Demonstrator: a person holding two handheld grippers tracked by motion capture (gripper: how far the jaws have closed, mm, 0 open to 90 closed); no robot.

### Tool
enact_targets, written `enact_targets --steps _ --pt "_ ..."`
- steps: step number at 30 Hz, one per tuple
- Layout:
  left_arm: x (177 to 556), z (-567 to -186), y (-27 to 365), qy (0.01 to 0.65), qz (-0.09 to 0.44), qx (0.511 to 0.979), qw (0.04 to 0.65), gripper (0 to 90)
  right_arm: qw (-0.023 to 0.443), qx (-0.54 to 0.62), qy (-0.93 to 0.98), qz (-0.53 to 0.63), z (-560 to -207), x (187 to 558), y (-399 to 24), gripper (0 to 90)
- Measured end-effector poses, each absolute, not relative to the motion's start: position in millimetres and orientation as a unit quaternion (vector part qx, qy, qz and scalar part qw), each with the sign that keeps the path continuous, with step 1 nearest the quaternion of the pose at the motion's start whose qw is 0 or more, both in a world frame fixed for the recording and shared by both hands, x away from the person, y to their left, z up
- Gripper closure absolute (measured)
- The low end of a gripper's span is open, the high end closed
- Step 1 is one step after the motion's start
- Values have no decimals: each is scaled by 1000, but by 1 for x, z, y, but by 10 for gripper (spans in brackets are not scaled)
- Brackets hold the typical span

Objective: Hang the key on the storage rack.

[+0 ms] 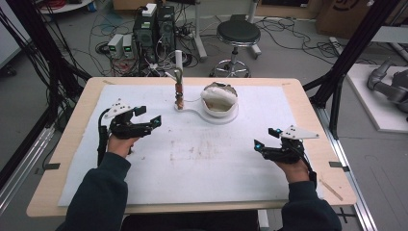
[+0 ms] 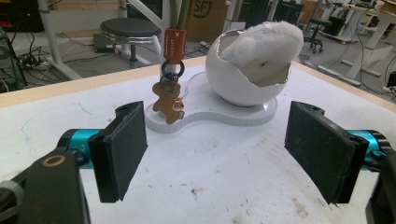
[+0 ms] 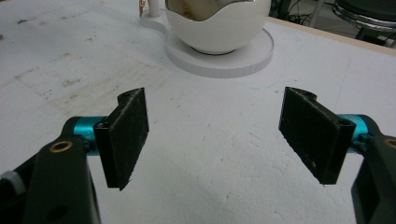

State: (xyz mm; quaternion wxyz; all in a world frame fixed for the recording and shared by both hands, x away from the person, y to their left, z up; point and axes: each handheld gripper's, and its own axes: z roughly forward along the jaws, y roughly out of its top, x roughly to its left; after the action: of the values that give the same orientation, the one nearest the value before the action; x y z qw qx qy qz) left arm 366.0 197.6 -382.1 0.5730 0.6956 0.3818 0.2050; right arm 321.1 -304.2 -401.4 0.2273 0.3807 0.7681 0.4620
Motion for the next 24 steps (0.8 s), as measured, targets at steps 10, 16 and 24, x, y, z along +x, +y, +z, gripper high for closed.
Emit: enact_targets --steps 10,16,24 --pt "337 -395 213 391 221 689 569 207 229 383 766 463 -402 322 -308 214" --pt "327 -408 223 404 223 688 560 205 232 386 765 460 -403 322 -310 210" --pt "325 -408 228 414 229 678 563 205 238 391 762 458 -402 322 -315 210"
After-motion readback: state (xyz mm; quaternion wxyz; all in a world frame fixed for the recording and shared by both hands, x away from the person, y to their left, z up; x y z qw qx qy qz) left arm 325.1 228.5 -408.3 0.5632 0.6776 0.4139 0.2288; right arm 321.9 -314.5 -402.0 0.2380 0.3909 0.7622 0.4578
